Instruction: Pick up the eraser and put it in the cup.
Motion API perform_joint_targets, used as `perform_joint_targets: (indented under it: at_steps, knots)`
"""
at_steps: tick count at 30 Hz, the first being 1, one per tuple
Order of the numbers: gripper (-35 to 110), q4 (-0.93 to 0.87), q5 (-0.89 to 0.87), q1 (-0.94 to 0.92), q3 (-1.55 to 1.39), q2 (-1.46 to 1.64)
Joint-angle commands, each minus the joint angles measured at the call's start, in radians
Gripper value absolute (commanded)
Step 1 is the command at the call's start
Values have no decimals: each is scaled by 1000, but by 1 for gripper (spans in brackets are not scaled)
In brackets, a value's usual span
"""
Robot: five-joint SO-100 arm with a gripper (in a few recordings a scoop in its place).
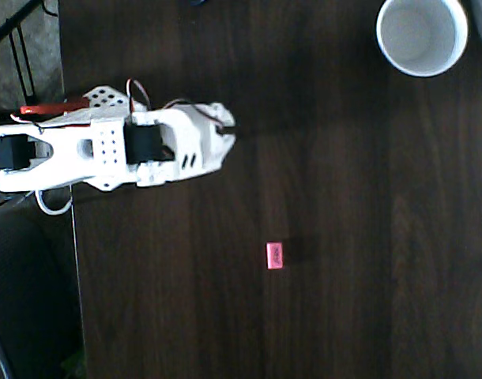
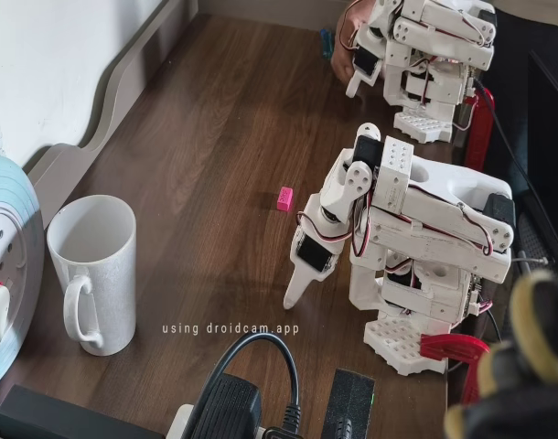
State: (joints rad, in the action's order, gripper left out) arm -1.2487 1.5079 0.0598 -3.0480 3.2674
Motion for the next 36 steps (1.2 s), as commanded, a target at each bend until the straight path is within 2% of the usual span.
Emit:
perform_joint_targets:
  at_steps: [1, 4, 7, 11, 14, 18, 21, 23, 32, 36]
  knots:
    - [0, -32, 104, -48, 2, 25]
    - [0, 38, -48, -170, 104, 25]
    - [0, -9, -127, -209, 250, 2]
    - [0, 9, -270, -239, 439, -202]
    - [0, 103, -377, -330, 558, -426]
    - [0, 316, -425, -482, 574, -611]
    - [0, 391, -512, -609, 735, -934]
    - [0, 376, -522, -655, 815, -1066]
    - [1, 394, -529, -755, 825, -1157]
    - [7, 399, -518, -767, 824, -1195]
